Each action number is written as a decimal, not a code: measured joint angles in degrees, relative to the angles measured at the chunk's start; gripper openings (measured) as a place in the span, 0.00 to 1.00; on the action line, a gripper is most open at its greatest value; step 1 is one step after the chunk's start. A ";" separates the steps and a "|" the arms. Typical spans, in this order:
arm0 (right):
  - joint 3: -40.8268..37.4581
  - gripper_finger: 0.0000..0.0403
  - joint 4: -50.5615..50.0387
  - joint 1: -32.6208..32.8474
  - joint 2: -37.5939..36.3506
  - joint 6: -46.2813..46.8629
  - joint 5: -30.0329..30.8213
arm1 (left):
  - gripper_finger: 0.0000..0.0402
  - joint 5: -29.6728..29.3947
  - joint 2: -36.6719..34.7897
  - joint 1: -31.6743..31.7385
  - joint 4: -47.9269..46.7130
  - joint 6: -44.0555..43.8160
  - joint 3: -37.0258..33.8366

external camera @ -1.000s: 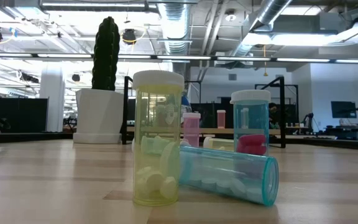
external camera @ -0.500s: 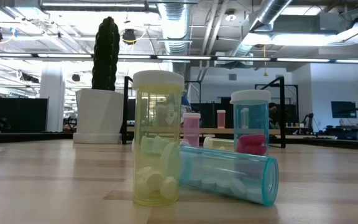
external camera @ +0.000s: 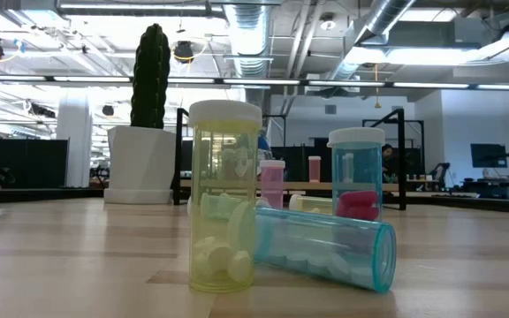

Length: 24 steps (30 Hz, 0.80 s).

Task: Pick and place medicine bottles onto shelf by color
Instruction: Put the white pill bottle on the shelf

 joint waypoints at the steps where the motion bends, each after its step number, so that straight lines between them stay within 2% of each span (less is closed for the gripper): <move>1: -0.01 0.41 -0.08 -0.12 -0.36 0.58 0.00 | 0.40 -0.51 -0.26 0.05 -0.02 0.00 0.00; 4: -0.11 0.38 -1.54 -0.53 -2.09 3.03 1.02 | 0.45 -4.14 -0.34 0.45 0.85 0.34 0.08; 10: -0.02 0.38 -5.37 -1.13 -6.87 11.21 -2.43 | 0.54 -11.29 -0.32 2.87 2.40 3.19 0.07; 14: -0.12 0.39 -7.23 -1.50 -8.85 16.26 0.36 | 0.58 -16.88 -0.36 4.87 3.26 7.03 0.07; 17: -0.15 0.39 -7.50 -1.36 -10.97 21.21 4.62 | 0.59 -21.28 -0.36 5.95 3.29 15.10 0.07; 24: -0.07 0.40 -11.02 -3.29 -17.21 30.36 12.87 | 0.59 -28.85 -0.30 6.23 1.96 42.91 2.41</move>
